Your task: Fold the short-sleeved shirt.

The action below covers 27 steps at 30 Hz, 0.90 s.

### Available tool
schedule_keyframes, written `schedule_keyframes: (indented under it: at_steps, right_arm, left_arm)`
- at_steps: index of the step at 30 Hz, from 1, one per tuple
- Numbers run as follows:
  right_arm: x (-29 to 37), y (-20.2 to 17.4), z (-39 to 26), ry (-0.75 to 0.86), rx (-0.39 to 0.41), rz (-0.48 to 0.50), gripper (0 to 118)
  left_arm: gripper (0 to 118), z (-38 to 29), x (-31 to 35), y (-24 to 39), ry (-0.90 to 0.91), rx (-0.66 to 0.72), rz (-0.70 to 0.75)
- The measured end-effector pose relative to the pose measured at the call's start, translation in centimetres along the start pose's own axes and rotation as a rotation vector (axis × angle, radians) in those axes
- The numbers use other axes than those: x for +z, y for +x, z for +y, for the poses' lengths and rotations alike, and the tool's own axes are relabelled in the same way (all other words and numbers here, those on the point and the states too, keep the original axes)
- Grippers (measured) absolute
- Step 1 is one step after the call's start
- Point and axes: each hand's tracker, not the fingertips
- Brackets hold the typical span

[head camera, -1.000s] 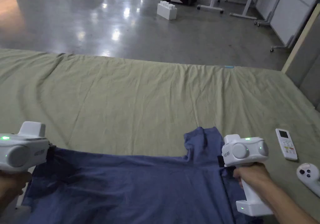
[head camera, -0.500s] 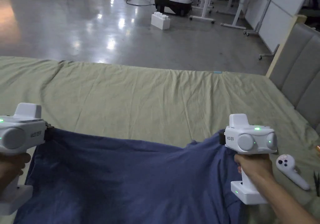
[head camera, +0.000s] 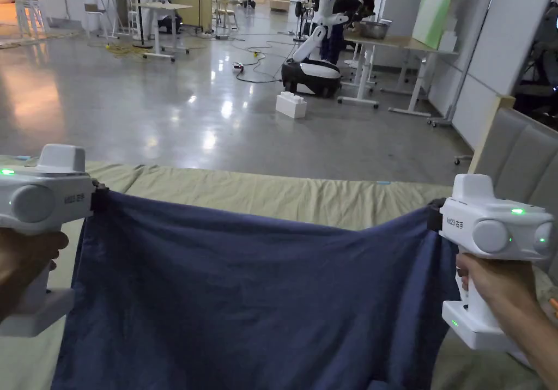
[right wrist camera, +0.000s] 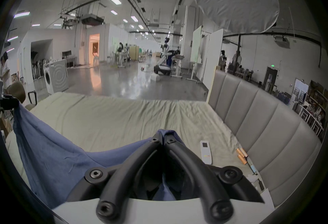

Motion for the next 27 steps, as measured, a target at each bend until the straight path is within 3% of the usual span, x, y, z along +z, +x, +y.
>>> schedule_keyframes:
  at_steps: [9, 19, 27]
  right_arm:
    - [3.2, -0.1, 9.6, 0.193, 0.016, -0.018, 1]
    - [0.8, -2.0, 20.4, 0.304, 0.064, -0.084, 1]
    - [-1.3, -3.3, 24.6, 0.369, 0.096, -0.099, 1]
  left_arm:
    - [4, 8.1, 1.7, -0.6, 0.1, -0.017, 0.02]
    - [4, 17.8, -0.3, -2.2, 0.181, -0.006, 0.065]
    - [4, 23.2, -2.4, -2.7, 0.224, 0.004, 0.103]
